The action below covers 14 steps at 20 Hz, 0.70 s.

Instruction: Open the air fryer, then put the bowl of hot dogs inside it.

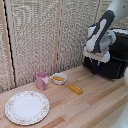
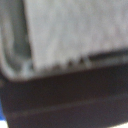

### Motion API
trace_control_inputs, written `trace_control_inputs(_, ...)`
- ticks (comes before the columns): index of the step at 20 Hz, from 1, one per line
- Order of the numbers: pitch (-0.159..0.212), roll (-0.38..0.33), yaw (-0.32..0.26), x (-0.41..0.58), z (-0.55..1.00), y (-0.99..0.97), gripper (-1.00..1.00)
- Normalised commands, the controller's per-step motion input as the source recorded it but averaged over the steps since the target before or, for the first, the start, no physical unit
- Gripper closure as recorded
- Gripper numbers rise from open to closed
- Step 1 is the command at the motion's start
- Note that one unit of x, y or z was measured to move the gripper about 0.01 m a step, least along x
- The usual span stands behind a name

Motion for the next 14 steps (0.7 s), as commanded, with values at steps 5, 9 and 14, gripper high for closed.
trace_control_inputs(5,-0.011,0.126,0.000,-0.003,-0.14,0.95,1.00)
trace_control_inputs(9,0.035,0.095,0.007,0.004,-0.13,0.77,-1.00)
trace_control_inputs(14,0.021,-0.011,0.002,0.037,-0.12,0.22,-1.00)
